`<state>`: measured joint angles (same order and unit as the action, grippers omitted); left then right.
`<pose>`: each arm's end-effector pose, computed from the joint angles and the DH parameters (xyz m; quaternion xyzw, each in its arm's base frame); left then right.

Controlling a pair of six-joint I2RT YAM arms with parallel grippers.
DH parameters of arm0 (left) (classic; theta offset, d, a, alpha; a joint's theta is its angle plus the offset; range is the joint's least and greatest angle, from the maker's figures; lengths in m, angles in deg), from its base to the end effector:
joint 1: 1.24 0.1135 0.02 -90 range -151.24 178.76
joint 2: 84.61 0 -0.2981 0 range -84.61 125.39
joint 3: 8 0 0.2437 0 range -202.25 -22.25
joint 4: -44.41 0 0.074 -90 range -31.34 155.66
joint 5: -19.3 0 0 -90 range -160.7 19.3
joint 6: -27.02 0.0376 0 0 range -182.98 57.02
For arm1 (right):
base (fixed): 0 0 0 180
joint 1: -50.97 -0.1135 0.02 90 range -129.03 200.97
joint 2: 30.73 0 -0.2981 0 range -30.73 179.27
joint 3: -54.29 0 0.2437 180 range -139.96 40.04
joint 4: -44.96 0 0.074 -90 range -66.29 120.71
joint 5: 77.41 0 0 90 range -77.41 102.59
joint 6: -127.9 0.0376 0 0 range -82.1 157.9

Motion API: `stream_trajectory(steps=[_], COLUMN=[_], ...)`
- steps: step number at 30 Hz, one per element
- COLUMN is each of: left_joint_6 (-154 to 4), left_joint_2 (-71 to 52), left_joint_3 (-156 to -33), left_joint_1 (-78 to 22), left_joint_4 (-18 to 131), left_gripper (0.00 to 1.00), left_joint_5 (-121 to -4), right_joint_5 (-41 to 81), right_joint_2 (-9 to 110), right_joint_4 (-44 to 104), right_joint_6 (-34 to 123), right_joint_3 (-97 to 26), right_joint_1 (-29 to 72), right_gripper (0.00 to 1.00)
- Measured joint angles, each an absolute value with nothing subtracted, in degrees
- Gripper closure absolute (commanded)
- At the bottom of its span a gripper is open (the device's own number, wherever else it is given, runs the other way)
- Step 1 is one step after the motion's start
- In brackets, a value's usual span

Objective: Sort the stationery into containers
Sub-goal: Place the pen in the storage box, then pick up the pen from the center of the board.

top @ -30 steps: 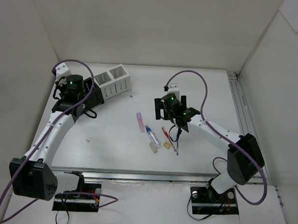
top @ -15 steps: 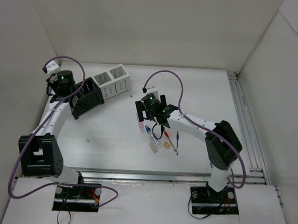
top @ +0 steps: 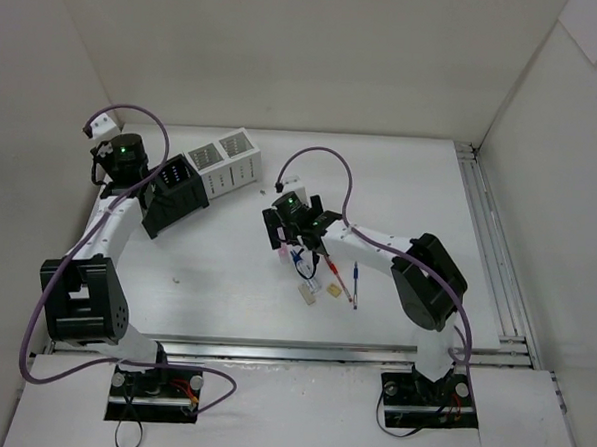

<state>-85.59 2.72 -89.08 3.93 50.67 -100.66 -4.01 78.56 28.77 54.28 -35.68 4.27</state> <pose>0.3493 0.0505 0.3617 -0.3379 0.6926 0.1076 0.6282 0.3082 0.3114 0.2503 -0.1663 0.8664 0.1276 0.4532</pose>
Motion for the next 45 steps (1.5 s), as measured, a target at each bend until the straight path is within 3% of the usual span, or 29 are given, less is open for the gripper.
stream_trajectory(steps=[9, 12, 16, 18, 19, 21, 22, 24, 25, 30, 36, 45], left_joint_6=[-86.55, -87.05, -87.88, -88.36, -88.56, -88.93, -89.04, -89.13, -89.13, -89.15, -89.65, -91.03], left_joint_2=[5.3, 6.07, 6.64, 6.64, 6.64, 6.26, 5.89, 4.56, 3.55, -3.94, -13.04, -25.3], left_joint_3=[-84.23, -84.03, -84.03, -84.03, -84.03, -84.05, -84.05, -84.05, -84.05, -84.12, -85.52, -70.5], left_joint_1=[3.86, 3.51, 2.9, 2.62, 2.44, 2.22, 2.22, 2.18, 2.18, 1.85, 1.76, -3.18], left_joint_4=[51.02, 51.11, 52.31, 53.1, 53.63, 54.94, 55.68, 56.93, 57.41, 60.58, 66.56, 59.99], left_gripper=[1.0, 0.98, 0.63, 0.54, 0.41, 0.29, 0.18, 0.09, 0.0, 0.0, 0.0, 0.0], left_joint_5=[-102.8, -103.39, -104.02, -104.11, -104.09, -103.83, -103.61, -103.0, -102.52, -99.7, -87.76, -50.45], right_joint_5=[0.08, 1.3, 3.21, 4.12, 4.36, 4.74, 4.98, 5.22, 5.24, 6.16, 8.58, 16.67], right_joint_2=[83.7, 85.45, 87.44, 88.22, 88.51, 89.01, 89.16, 89.3, 89.3, 89.3, 86.06, 69.25], right_joint_4=[28.91, 29.21, 30.35, 31.2, 31.4, 31.9, 32.08, 32.29, 32.36, 33.3, 41.5, 60.93], right_joint_6=[54.72, 54.61, 54.06, 53.89, 53.69, 53.36, 53.15, 52.93, 52.66, 51.05, 47.75, 46.17], right_joint_3=[-38.24, -38.42, -39.01, -39.44, -39.77, -40.23, -40.47, -40.56, -40.58, -40.6, -35.16, -18.18], right_joint_1=[4.27, 4.27, 4.27, 4.27, 4.27, 4.27, 4.27, 4.25, 4.25, 4.25, 3.77, 1.12], right_gripper=[0.08, 0.21, 0.43, 0.51, 0.55, 0.66, 0.69, 0.84, 0.86, 1.0, 1.0, 1.0])
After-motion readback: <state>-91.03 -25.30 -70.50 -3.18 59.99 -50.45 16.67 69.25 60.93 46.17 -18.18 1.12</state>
